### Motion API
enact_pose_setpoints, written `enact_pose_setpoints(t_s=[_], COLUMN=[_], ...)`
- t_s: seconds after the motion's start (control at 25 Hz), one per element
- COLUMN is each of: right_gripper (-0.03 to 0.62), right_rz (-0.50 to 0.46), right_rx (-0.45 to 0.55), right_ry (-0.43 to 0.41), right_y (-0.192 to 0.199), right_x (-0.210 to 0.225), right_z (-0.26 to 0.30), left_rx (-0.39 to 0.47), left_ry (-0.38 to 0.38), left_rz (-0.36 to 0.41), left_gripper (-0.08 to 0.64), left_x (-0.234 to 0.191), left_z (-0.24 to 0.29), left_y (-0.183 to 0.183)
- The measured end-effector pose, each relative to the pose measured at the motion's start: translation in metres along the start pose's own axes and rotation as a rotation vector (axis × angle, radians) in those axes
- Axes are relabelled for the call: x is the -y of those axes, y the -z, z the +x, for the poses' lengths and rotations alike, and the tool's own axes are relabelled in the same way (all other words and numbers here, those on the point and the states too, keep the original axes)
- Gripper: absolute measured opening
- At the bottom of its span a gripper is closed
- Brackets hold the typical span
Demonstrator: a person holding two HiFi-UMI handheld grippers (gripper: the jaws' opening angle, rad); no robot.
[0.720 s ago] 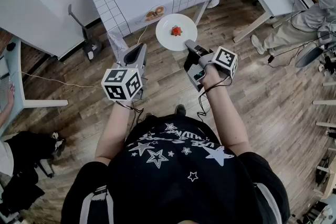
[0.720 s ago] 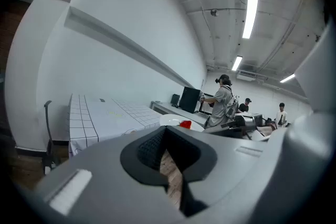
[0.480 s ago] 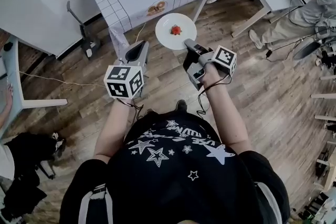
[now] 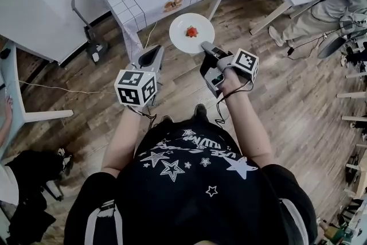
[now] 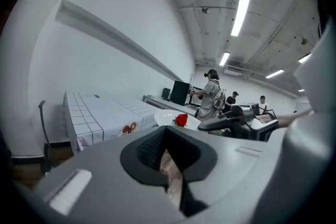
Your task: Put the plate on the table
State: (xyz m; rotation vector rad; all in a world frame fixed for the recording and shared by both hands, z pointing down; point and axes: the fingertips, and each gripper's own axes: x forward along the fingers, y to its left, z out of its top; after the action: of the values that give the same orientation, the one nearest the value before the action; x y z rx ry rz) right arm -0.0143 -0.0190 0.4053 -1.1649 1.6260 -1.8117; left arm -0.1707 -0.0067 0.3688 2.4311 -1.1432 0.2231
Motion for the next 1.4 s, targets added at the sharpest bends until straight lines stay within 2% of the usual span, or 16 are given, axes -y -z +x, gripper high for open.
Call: enact_pose_setpoints(t_s=[0.16, 0.32, 0.44, 0.6, 0.8, 1.08, 1.24, 1.4], right_gripper=[0.021, 0.021, 0.021, 0.021, 0.021, 0.021, 0.021, 0.021], right_rz=[0.007, -0.001, 0.03, 0.052, 0.08, 0.079, 0.08, 0.073], right_rx=[0.008, 0.027, 0.052, 0.064, 0.077, 0.057, 0.027, 0.015], right_ry=[-0.014, 0.008, 0.003, 0.039, 0.014, -0.028, -0.034, -0.049], right_y=[0.015, 0.03, 0.034, 0.029, 0.012, -0.025, -0.06, -0.099], right_x=[-0.002, -0.002, 0.001, 0.011, 0.011, 0.015, 0.014, 0.008], right_z=[0.001, -0.012, -0.023, -0.028, -0.019, 0.01, 0.03, 0.053], left_rx=[0.024, 0.032, 0.024, 0.018, 0.008, 0.033, 0.051, 0.057], left_ry=[0.028, 0.062, 0.066, 0.057, 0.025, -0.018, -0.051, -0.064], left_rz=[-0.008, 0.007, 0.002, -0.013, -0.022, 0.016, -0.003, 0.012], left_gripper=[0.009, 0.009, 0.009, 0.009, 0.009, 0.009, 0.009, 0.009], left_x=[-0.003, 0.004, 0.005, -0.001, -0.009, -0.022, -0.028, -0.031], left_z=[-0.017, -0.035, -0.043, -0.041, -0.034, -0.005, 0.024, 0.055], left_y=[0.002, 0.006, 0.011, 0.018, 0.019, 0.008, -0.004, -0.014])
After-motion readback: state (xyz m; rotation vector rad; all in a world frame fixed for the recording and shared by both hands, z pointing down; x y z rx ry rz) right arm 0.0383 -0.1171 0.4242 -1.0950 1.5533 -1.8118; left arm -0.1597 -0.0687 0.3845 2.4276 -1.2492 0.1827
